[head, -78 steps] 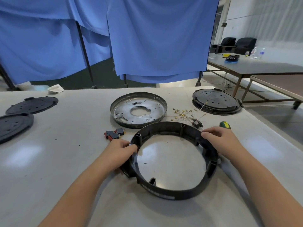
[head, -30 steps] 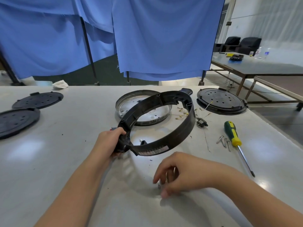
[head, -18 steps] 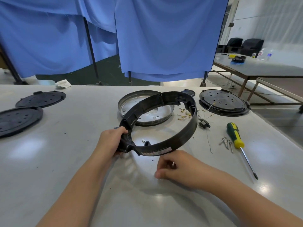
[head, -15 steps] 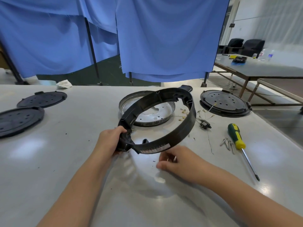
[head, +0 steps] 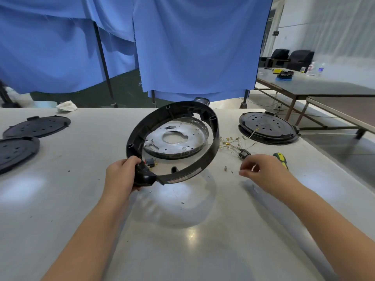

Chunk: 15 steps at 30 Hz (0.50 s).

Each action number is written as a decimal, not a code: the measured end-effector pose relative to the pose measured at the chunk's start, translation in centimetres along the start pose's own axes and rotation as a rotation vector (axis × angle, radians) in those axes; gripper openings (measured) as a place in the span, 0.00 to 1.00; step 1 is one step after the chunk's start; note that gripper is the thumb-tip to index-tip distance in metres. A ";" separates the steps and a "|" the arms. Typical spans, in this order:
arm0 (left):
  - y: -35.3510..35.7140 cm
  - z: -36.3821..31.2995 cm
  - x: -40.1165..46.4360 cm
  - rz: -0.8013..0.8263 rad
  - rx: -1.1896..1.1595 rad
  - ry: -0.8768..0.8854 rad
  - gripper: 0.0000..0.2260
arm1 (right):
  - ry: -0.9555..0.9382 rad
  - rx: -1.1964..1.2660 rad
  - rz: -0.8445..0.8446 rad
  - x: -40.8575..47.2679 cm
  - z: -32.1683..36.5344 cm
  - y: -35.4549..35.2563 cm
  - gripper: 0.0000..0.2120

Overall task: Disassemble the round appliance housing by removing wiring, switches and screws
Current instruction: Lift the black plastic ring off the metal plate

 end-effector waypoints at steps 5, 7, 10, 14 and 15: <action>0.6 -0.1 -0.3 -0.002 0.048 0.046 0.09 | 0.073 -0.187 0.023 -0.5 -3.8 -1.4 0.07; 0.8 -0.2 -0.3 0.003 0.062 0.055 0.09 | 0.063 -0.234 0.044 -0.5 -4.1 -0.9 0.06; 0.9 -0.1 -0.2 0.014 0.067 0.052 0.09 | 0.013 -0.255 0.068 -0.3 -3.7 -0.3 0.05; 0.9 0.0 0.0 0.018 0.082 0.056 0.08 | -0.010 -0.172 -0.007 -0.2 -2.8 -0.5 0.07; 0.9 0.0 0.0 0.017 0.087 0.058 0.08 | -0.008 -0.117 -0.035 -0.1 -2.4 -0.4 0.08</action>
Point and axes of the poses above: each hand's wrist, its own x-axis towards the middle knuckle, its own y-axis out of the palm, z = x × y, the point moved 9 cm from there along x, towards the middle knuckle, and after that the axes turned 12 degrees about -y, right-handed, at the moved point
